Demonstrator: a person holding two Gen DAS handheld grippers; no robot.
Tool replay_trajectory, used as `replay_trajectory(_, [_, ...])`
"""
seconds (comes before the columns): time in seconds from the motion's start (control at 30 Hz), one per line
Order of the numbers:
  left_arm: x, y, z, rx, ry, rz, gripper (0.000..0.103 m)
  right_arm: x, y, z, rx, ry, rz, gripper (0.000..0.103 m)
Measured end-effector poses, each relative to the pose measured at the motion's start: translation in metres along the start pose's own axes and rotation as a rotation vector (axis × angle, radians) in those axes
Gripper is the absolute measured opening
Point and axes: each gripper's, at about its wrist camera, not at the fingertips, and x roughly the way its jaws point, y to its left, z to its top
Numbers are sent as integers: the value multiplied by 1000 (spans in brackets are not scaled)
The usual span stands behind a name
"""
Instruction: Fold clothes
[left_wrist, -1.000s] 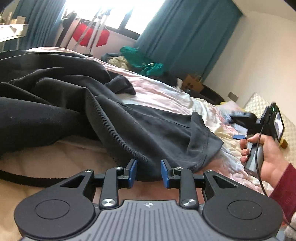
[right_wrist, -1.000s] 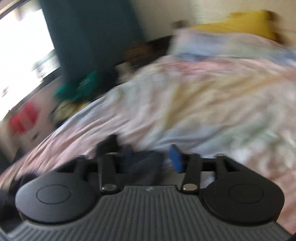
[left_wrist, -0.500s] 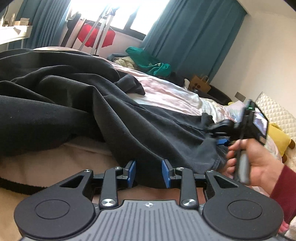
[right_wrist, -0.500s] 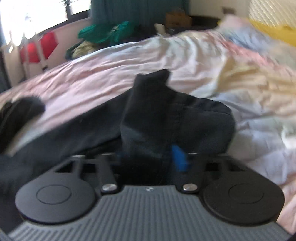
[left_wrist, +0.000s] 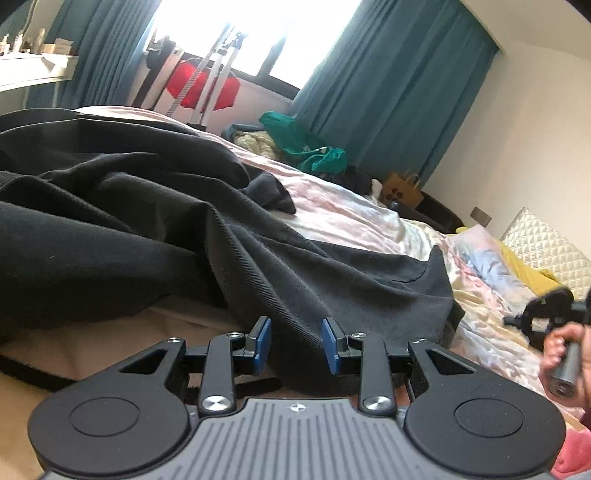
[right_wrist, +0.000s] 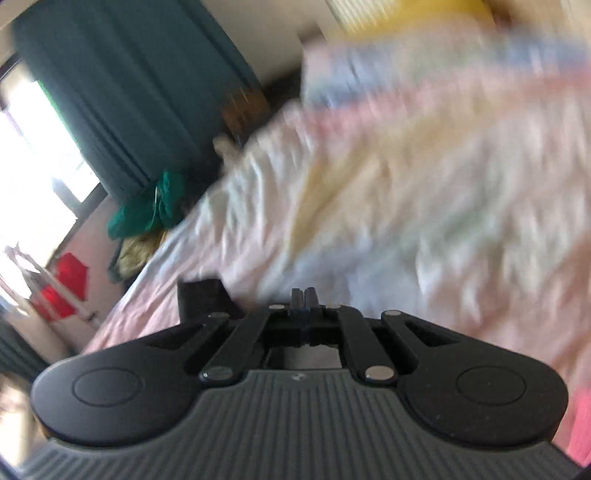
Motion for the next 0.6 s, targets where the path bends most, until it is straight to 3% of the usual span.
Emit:
replay_trajectory(0.03, [-2, 0, 0, -2, -2, 4, 32, 5, -10, -1, 52, 63, 39, 5])
replay_trajectory(0.1, [-7, 0, 1, -7, -7, 13, 32, 7, -19, -3, 125, 98, 87, 6])
replay_trajectory(0.2, [-17, 1, 2, -29, -6, 51, 35, 8, -1, -11, 60, 110, 125, 9])
replay_trajectory(0.23, [-20, 1, 2, -35, -6, 66, 37, 10, 8, -15, 15, 120, 137, 16])
replay_trajectory(0.27, [-24, 2, 2, -43, -6, 80, 39, 13, 17, -19, -31, 132, 149, 33])
replay_trajectory(0.33, [-27, 3, 1, -59, -1, 103, 44, 23, 34, -31, -112, 158, 174, 56])
replay_trajectory(0.47, [-20, 11, 0, -92, 26, 127, 51, 53, 57, -50, -231, 228, 137, 57])
replay_trajectory(0.6, [-8, 17, 1, -117, 36, 129, 51, 79, 69, -64, -290, 226, 88, 56])
